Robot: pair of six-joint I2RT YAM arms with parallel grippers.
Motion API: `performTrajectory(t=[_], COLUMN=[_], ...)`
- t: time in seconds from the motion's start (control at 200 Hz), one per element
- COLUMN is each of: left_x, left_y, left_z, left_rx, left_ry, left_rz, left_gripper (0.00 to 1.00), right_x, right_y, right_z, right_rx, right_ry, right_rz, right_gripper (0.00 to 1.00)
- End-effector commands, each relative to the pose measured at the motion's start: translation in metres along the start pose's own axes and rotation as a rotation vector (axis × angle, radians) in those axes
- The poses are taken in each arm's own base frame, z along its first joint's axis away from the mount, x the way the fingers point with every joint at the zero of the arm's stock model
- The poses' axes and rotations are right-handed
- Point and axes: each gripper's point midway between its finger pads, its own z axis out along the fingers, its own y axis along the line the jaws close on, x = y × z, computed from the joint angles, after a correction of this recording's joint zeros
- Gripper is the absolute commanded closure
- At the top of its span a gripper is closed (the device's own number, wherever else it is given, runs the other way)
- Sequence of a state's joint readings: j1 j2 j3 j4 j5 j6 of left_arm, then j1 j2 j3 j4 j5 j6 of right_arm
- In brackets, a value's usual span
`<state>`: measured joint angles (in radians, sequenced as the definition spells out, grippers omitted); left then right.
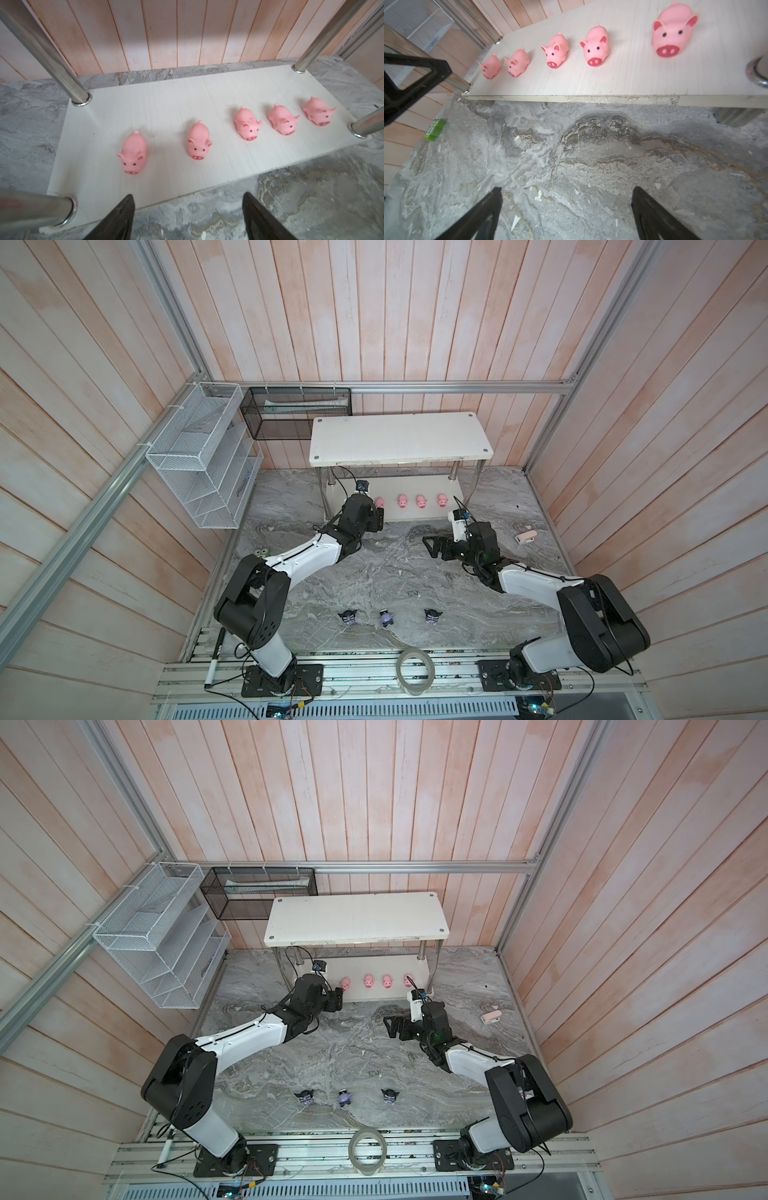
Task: Organize plastic toys on shelves
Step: Place the plastic toy on the shelf, then pick up the plastic toy from the bottom-center of the table.
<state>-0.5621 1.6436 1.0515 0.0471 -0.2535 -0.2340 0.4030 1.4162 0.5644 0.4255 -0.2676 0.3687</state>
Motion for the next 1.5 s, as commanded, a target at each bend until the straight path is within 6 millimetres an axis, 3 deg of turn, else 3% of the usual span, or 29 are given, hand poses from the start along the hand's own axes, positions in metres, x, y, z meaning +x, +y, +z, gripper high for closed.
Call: performTrajectory(t=[0.0,0.325,0.4,0.585,0.725,1.01,1.28,1.495], left_x=[-0.001,-0.005,-0.01,-0.026,-0.034,-0.037,-0.037,-0.036], left_y=[0.001,-0.006,-0.004,-0.008,-0.012,-0.008,-0.006,-0.008], left_z=[-0.023,-0.072,-0.075,-0.079,-0.084,-0.093,-0.093,-0.09], left_rx=[-0.021,-0.016,-0.021,-0.004,0.018,0.017,0.009,0.012], left_ry=[-0.022,-0.085,-0.105,-0.154,-0.178,-0.2,-0.203,-0.196], left_rz=[-0.022,-0.056,-0.062,-0.086,-0.109,-0.124,-0.117,-0.107], left_gripper=[0.18,0.18,0.18,0.18,0.18,0.18,0.18,0.18], right_x=[0.014,0.068,0.082,0.125,0.146,0.168,0.177,0.184], right_y=[0.008,0.054,0.064,0.068,0.074,0.066,0.062,0.06], right_z=[-0.018,-0.075,-0.084,-0.093,-0.099,-0.099,-0.099,-0.096], right_rx=[-0.018,0.01,0.012,0.032,0.032,0.092,0.091,0.105], right_ry=[0.042,0.087,0.098,0.185,0.202,0.232,0.23,0.254], right_rz=[-0.007,-0.039,-0.063,-0.074,-0.077,-0.041,-0.022,-0.032], right_gripper=[0.02,0.02,0.02,0.02,0.02,0.02,0.04,0.16])
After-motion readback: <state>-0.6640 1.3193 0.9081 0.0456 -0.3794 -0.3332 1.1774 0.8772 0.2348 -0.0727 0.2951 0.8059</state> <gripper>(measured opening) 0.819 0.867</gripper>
